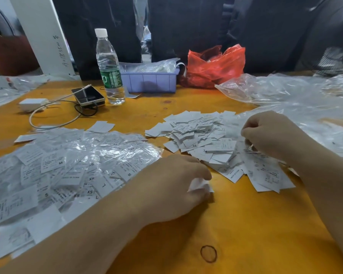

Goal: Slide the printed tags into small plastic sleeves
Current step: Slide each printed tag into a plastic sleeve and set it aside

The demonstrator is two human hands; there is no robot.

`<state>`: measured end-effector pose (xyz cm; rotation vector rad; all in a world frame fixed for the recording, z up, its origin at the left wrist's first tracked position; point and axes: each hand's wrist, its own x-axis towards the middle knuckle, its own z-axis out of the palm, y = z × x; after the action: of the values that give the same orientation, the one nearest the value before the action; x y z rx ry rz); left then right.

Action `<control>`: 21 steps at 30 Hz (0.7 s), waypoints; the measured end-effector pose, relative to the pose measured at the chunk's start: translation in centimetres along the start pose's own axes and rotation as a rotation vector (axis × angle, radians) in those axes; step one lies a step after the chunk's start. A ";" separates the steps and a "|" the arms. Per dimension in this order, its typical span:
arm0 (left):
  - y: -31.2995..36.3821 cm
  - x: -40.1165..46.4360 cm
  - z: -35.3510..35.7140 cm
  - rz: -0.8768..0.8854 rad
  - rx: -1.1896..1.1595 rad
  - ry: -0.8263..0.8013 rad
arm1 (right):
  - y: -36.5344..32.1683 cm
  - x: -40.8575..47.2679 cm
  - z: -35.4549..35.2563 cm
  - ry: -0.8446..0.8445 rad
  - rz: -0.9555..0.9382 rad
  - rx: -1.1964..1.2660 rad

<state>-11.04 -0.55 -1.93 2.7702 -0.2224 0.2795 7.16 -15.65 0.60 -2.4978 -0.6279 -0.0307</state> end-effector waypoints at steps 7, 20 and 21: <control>-0.1 0.0 0.0 -0.121 -0.082 -0.011 | 0.9 -0.2 -0.6 0.163 0.019 -0.312; -0.1 0.1 0.5 -0.184 -0.281 0.096 | 0.4 -0.8 -0.3 -0.037 0.099 -0.377; -0.1 0.1 0.6 -0.183 -0.296 0.115 | 0.5 -0.7 -0.2 -0.040 0.090 -0.379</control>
<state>-10.86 -0.67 -2.46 2.4522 0.0184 0.3287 6.77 -16.45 0.38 -2.8964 -0.5681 -0.0727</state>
